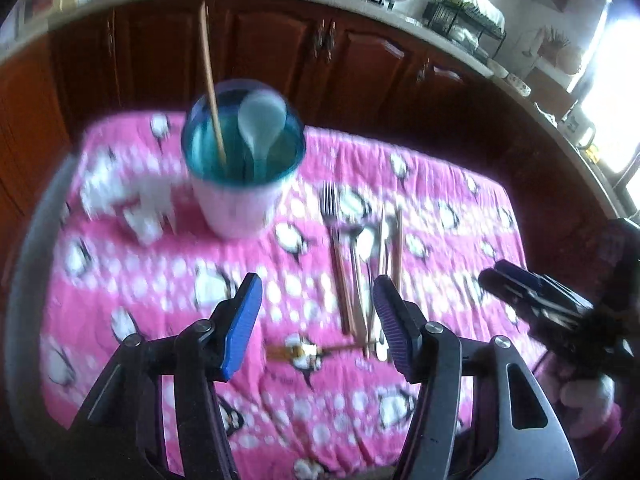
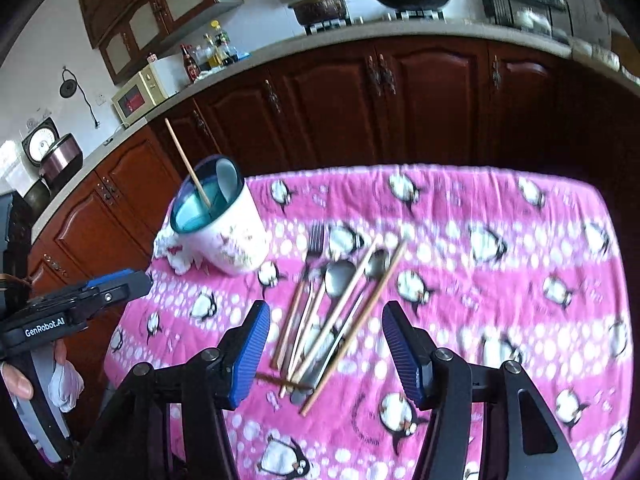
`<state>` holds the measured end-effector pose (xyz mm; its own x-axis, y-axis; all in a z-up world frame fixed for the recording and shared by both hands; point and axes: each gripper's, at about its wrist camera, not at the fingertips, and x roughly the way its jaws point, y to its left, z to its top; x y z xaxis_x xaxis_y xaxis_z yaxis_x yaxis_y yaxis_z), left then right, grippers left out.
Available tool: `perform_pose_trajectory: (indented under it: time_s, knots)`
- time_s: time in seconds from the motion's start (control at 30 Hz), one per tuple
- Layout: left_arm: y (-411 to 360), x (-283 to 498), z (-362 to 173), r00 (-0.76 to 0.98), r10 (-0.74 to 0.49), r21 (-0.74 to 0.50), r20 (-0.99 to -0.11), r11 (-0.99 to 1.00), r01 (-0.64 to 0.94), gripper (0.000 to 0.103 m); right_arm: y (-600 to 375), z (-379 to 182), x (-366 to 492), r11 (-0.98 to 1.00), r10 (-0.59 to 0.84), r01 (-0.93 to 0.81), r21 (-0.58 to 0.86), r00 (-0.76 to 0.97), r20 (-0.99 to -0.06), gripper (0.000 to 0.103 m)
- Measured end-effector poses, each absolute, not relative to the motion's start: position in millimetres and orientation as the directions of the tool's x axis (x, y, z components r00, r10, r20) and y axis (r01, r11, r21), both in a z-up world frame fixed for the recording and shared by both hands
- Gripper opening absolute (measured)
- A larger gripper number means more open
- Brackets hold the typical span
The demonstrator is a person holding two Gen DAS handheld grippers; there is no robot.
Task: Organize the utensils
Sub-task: 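Move the left tool down to the gold fork in the pile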
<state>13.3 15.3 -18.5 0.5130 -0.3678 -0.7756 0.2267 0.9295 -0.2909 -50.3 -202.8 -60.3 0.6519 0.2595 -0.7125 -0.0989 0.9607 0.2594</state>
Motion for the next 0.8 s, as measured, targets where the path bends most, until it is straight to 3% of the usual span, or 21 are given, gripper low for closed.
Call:
perform_pose_trajectory:
  time_s: [0.3,0.57,0.8]
  knots:
    - [20,-1,-77,0.362,-0.444,-0.413,-0.82,0.896,0.164,0.057,-212,-103,-42,0.954,0.276,-0.067,0.291,0.572,-0.773,0.056]
    - [5,-3,-130,0.264,-0.47,-0.504,-0.842,0.86,-0.077,0.057,-211,-106,-32,0.95,0.292,-0.076,0.304,0.569,-0.769,0.056]
    - [-14,20,-135,0.285,-0.429,-0.448,-0.857,0.894,0.0,0.057,-220,-99,-26,0.942,0.304,-0.065,0.329,0.586,-0.752,0.056]
